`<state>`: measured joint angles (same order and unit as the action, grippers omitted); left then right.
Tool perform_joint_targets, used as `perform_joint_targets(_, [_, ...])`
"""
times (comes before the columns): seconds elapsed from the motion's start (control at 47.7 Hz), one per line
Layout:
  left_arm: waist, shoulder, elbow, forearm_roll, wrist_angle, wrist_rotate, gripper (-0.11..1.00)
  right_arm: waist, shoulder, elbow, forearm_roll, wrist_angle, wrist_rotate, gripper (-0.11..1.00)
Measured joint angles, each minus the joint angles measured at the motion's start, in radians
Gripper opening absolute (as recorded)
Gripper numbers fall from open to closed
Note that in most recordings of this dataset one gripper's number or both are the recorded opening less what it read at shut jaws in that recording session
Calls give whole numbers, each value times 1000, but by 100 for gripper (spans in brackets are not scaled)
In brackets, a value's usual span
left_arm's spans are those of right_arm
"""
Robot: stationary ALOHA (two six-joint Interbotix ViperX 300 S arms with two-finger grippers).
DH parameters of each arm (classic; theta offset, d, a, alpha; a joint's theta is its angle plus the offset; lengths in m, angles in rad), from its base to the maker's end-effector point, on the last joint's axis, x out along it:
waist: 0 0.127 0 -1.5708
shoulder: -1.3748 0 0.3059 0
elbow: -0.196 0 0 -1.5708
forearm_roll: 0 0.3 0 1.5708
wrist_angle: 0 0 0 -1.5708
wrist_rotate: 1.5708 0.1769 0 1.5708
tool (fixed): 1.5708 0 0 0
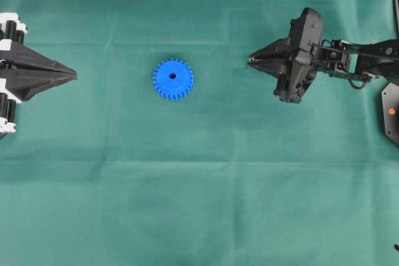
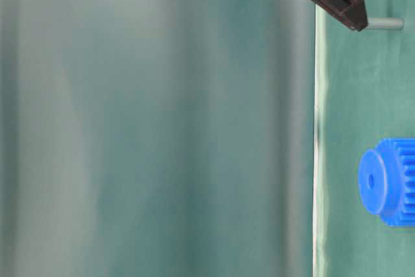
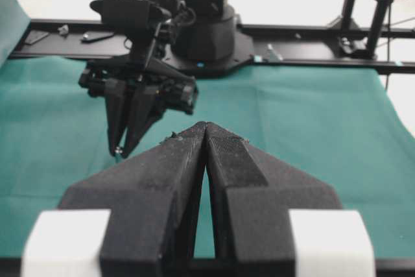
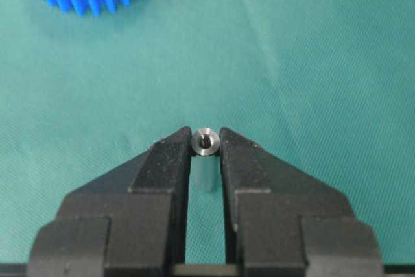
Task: Insert the shaft placed at a random location into the center hole of the medium gear at another random location.
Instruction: 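Lift the held shaft upward with the right gripper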
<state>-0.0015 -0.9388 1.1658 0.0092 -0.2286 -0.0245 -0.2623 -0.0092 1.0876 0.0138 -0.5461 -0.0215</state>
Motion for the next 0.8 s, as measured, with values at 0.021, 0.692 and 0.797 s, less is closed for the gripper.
perform_joint_targets(0.021, [0, 2, 2, 0, 0, 0, 0, 0, -11, -3, 0, 8, 2, 14])
perform_joint_targets(0.692, [0, 2, 2, 0, 5, 0, 0, 15, -241, -92, 0, 331, 2, 14])
perform_joint_targets(0.797, [0, 2, 0, 0, 5, 0, 0, 29, -222, -110, 0, 327, 2, 14])
